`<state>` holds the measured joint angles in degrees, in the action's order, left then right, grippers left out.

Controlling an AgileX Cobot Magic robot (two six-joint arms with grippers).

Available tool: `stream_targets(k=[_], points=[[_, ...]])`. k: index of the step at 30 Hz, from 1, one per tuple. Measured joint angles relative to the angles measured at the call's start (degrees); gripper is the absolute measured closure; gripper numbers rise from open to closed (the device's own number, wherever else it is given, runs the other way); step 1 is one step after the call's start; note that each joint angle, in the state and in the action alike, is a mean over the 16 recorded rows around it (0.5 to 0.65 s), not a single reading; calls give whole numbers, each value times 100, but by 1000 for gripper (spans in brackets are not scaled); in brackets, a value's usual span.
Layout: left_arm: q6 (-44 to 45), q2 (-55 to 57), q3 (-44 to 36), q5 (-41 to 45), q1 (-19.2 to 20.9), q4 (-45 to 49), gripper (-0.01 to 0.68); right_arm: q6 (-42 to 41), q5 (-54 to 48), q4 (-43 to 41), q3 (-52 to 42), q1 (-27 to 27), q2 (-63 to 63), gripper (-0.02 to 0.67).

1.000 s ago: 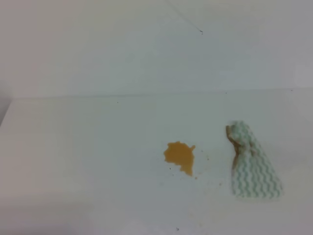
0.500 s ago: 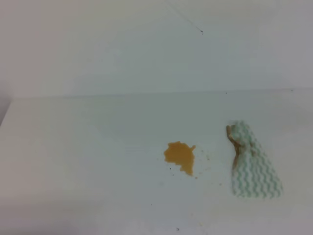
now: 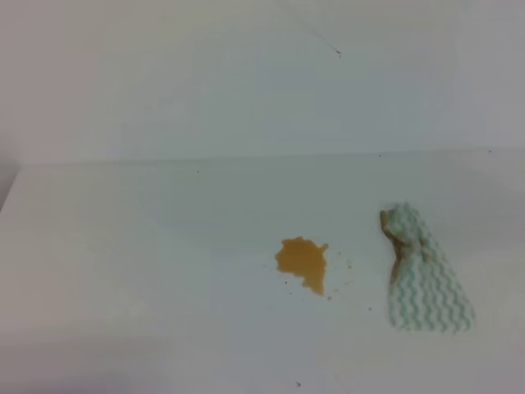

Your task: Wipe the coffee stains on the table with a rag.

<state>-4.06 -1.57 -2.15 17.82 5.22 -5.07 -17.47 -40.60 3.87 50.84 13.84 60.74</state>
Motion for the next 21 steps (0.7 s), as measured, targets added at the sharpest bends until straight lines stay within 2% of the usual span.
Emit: stream_targets(k=[7,11,21], points=[[0,20,27,0,-1,0,675,637,66,43,312,213,1244,358],[0,20,40,0,-1,0,675,847,249,225,426,226,1936,293],[0,0,13,-5,0,0,675,710,888,786,677,236,3402,281]])
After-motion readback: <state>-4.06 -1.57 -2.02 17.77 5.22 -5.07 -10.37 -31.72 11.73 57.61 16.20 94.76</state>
